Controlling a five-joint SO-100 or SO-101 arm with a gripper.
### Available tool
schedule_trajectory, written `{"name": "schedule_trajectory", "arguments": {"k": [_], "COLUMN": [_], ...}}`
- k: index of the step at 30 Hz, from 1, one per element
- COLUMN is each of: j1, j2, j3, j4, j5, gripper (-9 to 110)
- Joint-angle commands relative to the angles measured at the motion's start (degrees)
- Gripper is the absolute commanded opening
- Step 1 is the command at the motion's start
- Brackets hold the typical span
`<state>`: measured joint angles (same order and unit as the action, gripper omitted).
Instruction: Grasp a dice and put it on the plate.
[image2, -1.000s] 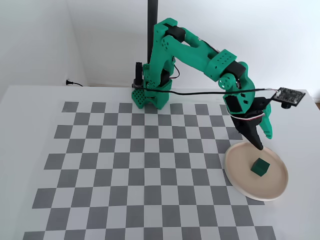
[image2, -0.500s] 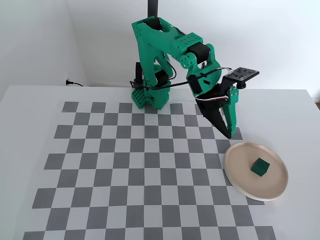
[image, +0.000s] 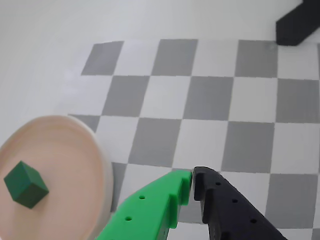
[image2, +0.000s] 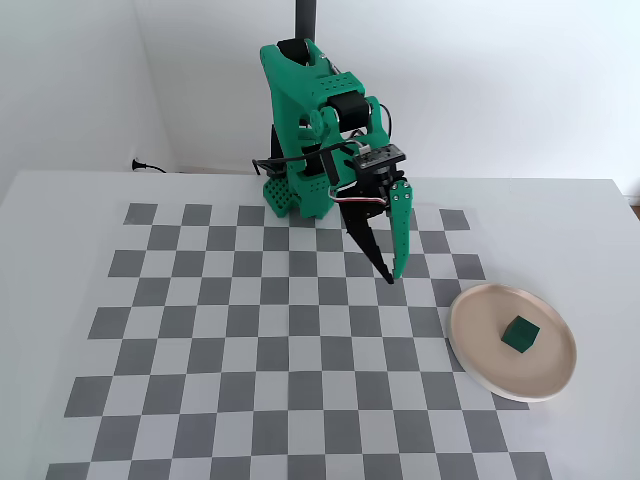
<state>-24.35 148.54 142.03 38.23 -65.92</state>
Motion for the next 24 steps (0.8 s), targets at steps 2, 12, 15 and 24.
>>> {"name": "schedule_trajectory", "arguments": {"k": [2,12,15,24], "j1": [4.13,9.84,10.63,11.87], "j2": [7.21,23.20,26.72,37.00], "j3": [2.81,16.26,19.51,27.25], "j4": [-1.58,-0.88,0.18,3.43], "j5": [4.57,15.03,17.58,25.93], "gripper": [-4,-4,-4,-4]}}
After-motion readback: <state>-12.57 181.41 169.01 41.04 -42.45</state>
